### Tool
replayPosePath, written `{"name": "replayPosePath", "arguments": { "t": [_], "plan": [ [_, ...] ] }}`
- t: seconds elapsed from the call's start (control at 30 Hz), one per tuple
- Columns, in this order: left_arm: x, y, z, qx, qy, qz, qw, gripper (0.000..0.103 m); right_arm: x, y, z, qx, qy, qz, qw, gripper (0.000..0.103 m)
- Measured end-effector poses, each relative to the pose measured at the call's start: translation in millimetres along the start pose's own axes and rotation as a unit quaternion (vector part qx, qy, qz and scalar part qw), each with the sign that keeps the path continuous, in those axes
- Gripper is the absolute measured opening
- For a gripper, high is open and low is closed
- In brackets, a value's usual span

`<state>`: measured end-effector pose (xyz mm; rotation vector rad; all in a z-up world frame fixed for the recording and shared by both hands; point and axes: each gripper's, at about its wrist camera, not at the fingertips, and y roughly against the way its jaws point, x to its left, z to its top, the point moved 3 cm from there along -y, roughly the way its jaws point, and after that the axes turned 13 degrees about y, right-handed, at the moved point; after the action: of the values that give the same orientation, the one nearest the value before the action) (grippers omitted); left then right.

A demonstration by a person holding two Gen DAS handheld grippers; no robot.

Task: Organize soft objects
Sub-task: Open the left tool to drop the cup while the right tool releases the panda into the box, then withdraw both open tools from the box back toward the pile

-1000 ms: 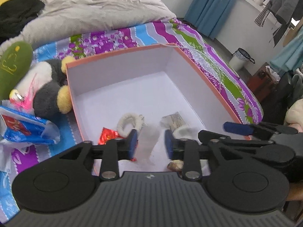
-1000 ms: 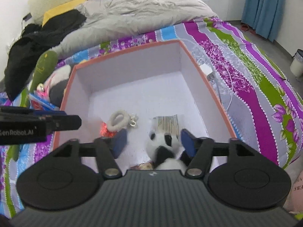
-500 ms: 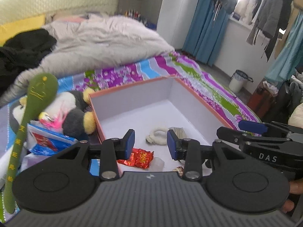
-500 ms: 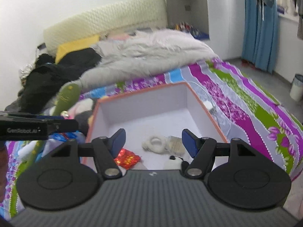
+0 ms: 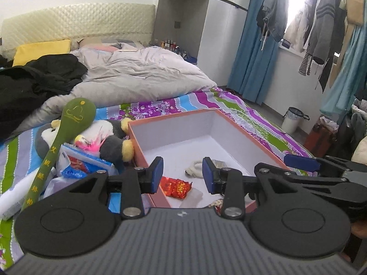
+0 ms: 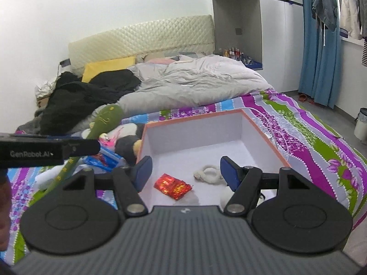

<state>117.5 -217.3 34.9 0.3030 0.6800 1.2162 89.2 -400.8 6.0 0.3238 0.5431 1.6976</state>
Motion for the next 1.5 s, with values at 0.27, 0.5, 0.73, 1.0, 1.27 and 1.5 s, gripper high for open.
{"name": "replayPosePath", "arguments": {
  "t": [0.27, 0.5, 0.73, 1.0, 1.27, 1.5],
  "plan": [
    [13, 26, -27, 0.001, 0.015, -0.001, 0.9999, 0.043, 25, 16, -19, -0.003, -0.001, 0.015, 1.0, 0.068],
    [43, 43, -47, 0.017, 0.051, 0.006, 0.9985, 0.043, 51, 26, -30, -0.005, 0.005, 0.031, 1.0, 0.068],
    [69, 58, -67, 0.017, 0.074, 0.023, 0.9969, 0.043, 79, 31, -39, 0.004, 0.017, 0.061, 0.998, 0.068],
    [104, 73, -93, 0.012, 0.098, 0.058, 0.9934, 0.05, 117, 24, -44, 0.011, 0.04, 0.102, 0.994, 0.068],
    [152, 70, -107, 0.016, 0.133, 0.102, 0.9857, 0.05, 147, -7, -45, 0.03, 0.059, 0.134, 0.989, 0.068],
    [195, 30, -109, 0.029, 0.132, 0.141, 0.9807, 0.05, 166, -53, -41, 0.045, 0.088, 0.129, 0.987, 0.067]
  ]
}}
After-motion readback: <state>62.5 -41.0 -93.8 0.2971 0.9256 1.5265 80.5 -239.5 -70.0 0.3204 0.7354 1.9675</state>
